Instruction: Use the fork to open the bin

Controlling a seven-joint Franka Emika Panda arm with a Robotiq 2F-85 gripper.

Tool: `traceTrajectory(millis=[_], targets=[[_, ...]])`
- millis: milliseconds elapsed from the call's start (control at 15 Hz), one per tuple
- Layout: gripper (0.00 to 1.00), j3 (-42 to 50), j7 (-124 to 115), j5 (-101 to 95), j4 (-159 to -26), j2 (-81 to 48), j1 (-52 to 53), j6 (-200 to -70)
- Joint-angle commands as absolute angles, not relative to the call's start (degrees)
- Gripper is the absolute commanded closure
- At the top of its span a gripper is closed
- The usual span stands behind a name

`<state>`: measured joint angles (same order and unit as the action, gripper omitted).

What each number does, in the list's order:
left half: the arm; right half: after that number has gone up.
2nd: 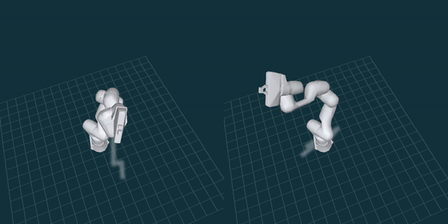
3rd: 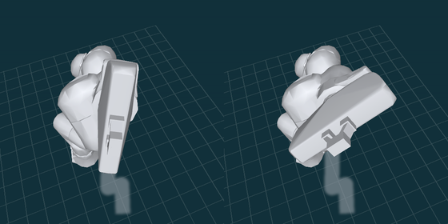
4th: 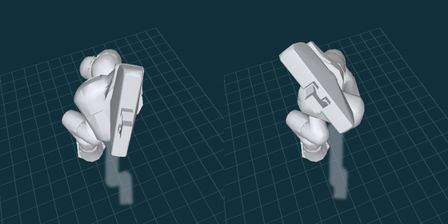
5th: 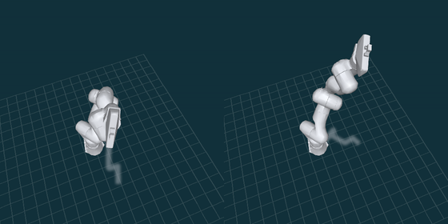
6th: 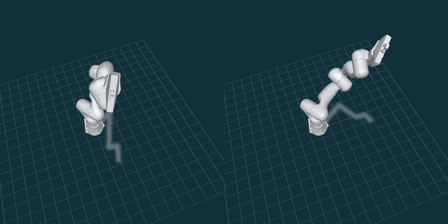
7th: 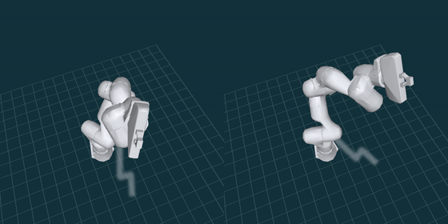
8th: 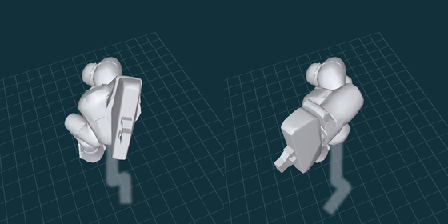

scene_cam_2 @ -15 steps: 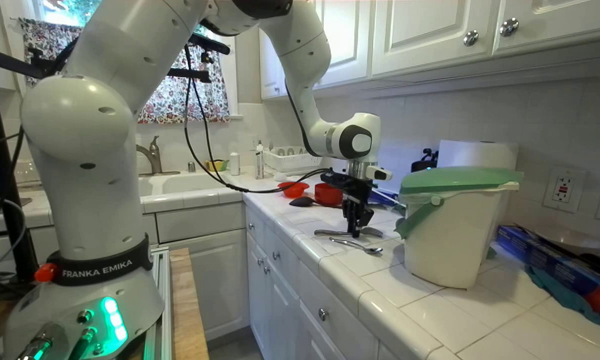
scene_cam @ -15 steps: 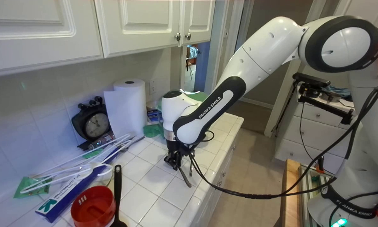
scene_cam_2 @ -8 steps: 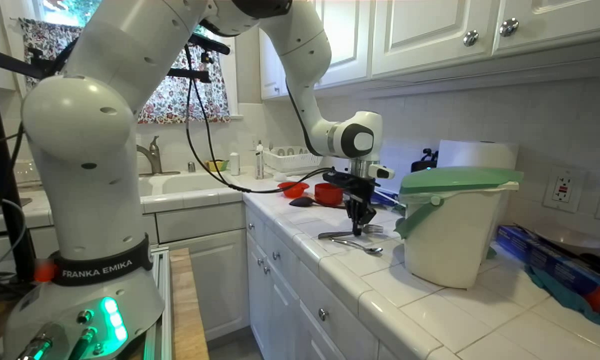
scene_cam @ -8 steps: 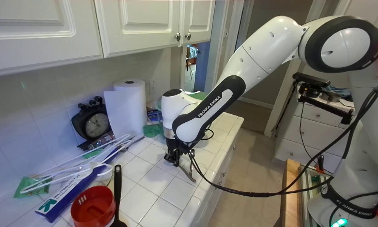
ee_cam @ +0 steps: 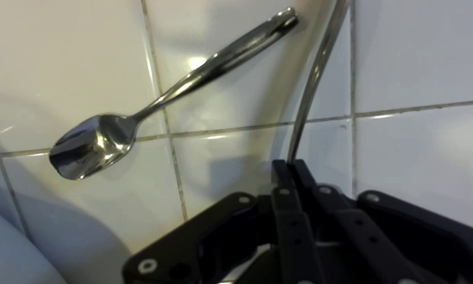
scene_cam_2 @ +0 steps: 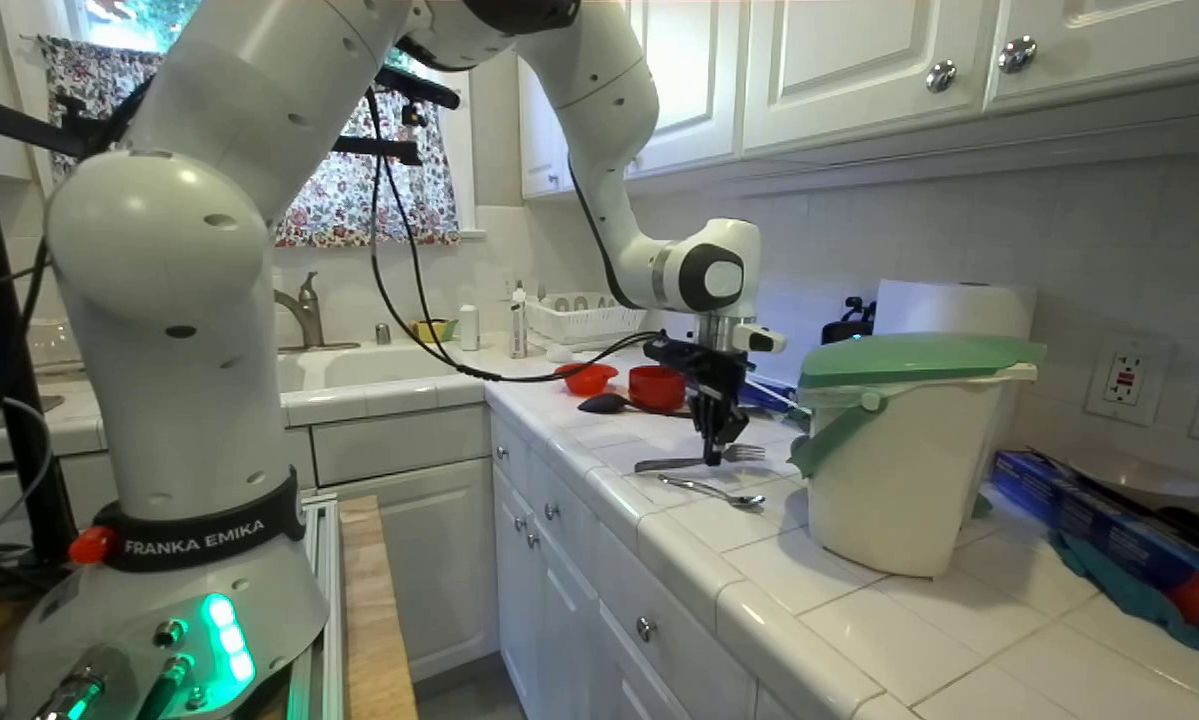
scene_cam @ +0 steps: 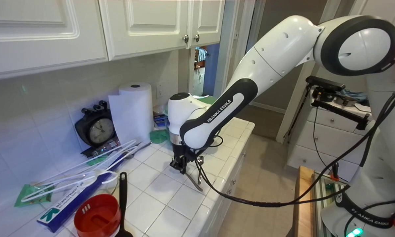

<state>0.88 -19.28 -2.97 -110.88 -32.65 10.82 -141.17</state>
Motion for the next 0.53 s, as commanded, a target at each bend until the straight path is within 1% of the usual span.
traceTrajectory(millis=[0,467], targets=[[0.96,1.26,-22.95,-2.60,-113.64,-29.33,12.36,-141.68],[0.96,2.37,-26.09,-4.96,-115.93,-24.31,13.83,-139.08]])
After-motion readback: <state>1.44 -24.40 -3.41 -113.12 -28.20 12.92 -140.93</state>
